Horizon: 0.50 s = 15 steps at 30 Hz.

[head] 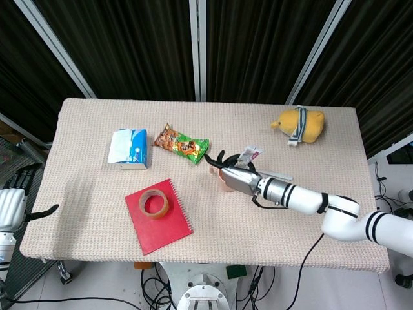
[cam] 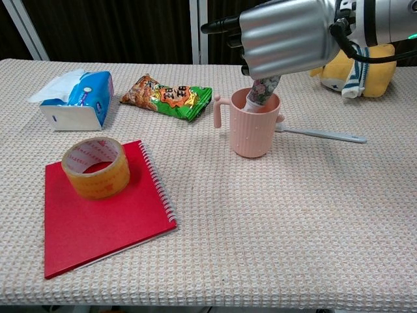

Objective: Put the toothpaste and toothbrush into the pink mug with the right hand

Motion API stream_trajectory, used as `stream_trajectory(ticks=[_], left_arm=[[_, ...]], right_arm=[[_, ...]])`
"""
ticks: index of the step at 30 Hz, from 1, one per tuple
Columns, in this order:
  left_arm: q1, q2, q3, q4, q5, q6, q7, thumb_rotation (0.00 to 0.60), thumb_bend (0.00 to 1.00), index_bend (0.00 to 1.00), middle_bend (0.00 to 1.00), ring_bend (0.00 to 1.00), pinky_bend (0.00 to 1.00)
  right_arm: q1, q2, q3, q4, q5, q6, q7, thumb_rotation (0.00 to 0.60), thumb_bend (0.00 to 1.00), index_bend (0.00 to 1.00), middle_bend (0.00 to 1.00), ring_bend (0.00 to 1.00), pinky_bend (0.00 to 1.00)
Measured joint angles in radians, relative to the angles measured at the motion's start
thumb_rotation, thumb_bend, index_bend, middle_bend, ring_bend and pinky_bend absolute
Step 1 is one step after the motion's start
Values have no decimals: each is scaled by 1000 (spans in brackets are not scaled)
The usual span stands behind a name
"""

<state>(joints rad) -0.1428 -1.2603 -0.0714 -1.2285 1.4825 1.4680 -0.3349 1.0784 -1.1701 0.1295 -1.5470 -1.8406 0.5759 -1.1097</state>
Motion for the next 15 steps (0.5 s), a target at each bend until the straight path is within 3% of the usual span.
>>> stream_trajectory(ticks=[15], left_arm=[[9, -2, 1, 21, -1, 4, -22, 529, 75, 80, 105, 100, 218]], right_arm=[[12, -45, 3, 18, 34, -43, -36, 600, 598, 862, 693, 288, 0]])
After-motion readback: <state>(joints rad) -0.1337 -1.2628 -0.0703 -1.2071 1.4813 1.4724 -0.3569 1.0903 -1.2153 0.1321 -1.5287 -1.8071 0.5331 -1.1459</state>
